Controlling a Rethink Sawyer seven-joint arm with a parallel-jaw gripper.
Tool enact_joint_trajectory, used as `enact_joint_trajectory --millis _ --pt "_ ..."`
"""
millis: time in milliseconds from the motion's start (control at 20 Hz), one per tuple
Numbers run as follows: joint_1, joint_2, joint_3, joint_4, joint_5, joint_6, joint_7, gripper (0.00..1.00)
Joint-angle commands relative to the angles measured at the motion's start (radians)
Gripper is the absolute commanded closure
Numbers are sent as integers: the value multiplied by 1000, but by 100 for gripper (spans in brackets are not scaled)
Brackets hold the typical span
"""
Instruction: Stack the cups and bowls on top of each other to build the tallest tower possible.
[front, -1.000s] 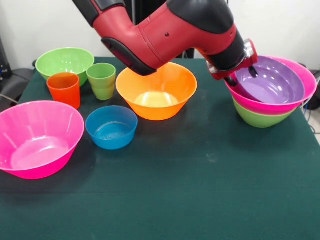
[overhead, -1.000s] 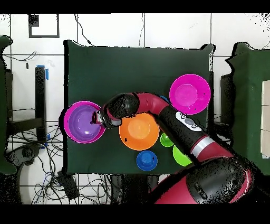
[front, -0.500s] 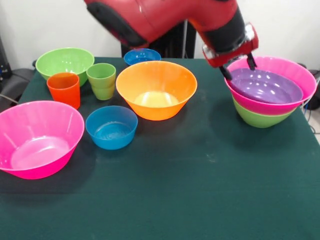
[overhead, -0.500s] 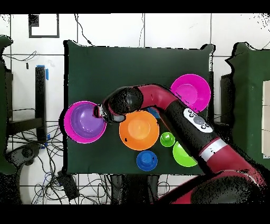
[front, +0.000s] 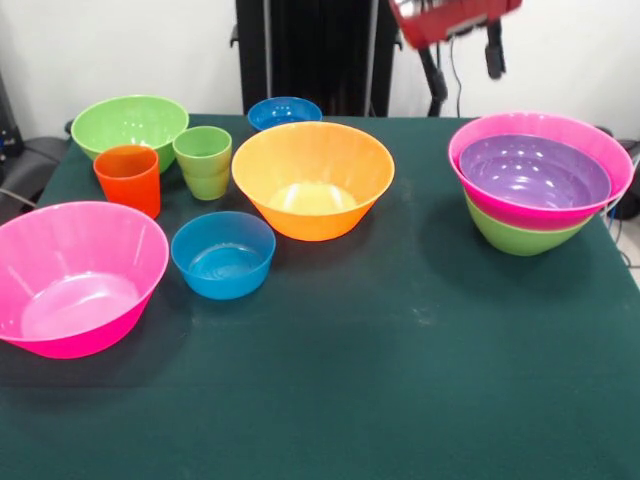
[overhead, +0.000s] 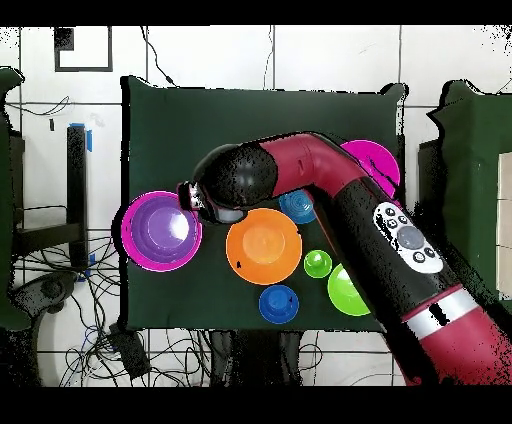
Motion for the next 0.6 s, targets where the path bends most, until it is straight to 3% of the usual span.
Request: enact_joint_trajectory --millis 50,350,600 --pt "4 -124 14 75 26 131 -117 0" --pt "13 -188 6 83 36 136 -104 0" --pt "66 -181 -40 64 -37 33 -62 0"
